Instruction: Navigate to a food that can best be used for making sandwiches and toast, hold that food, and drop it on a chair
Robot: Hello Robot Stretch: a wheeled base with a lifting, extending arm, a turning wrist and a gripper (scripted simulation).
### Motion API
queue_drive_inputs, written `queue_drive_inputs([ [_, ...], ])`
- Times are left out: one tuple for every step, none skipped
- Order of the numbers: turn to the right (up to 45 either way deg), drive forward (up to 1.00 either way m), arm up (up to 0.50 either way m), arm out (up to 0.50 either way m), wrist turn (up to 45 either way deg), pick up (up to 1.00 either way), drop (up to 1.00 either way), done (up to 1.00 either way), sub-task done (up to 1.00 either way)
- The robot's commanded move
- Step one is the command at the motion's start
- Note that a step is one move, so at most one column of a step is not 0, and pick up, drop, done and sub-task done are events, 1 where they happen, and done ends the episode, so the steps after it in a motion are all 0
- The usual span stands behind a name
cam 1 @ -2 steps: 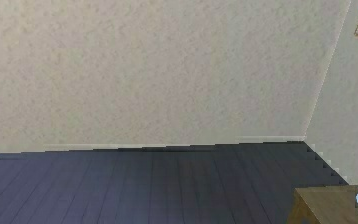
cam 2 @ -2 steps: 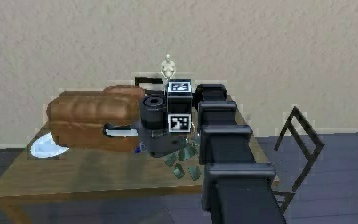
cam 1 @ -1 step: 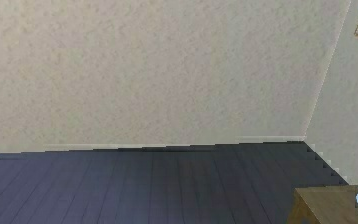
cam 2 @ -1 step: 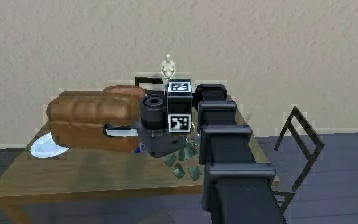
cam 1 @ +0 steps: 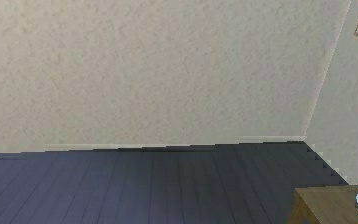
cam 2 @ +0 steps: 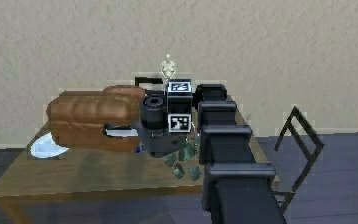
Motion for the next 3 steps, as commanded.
queue_drive_inputs([
  [0.0,0.0,0.0,0.0,0.0,0.0,1.0,0.0,0.0],
  [0.0,0.0,0.0,-0.1,0.0,0.0,0.0,0.0,0.0],
  [0.0,0.0,0.0,0.0,0.0,0.0,0.0,1.0,0.0],
])
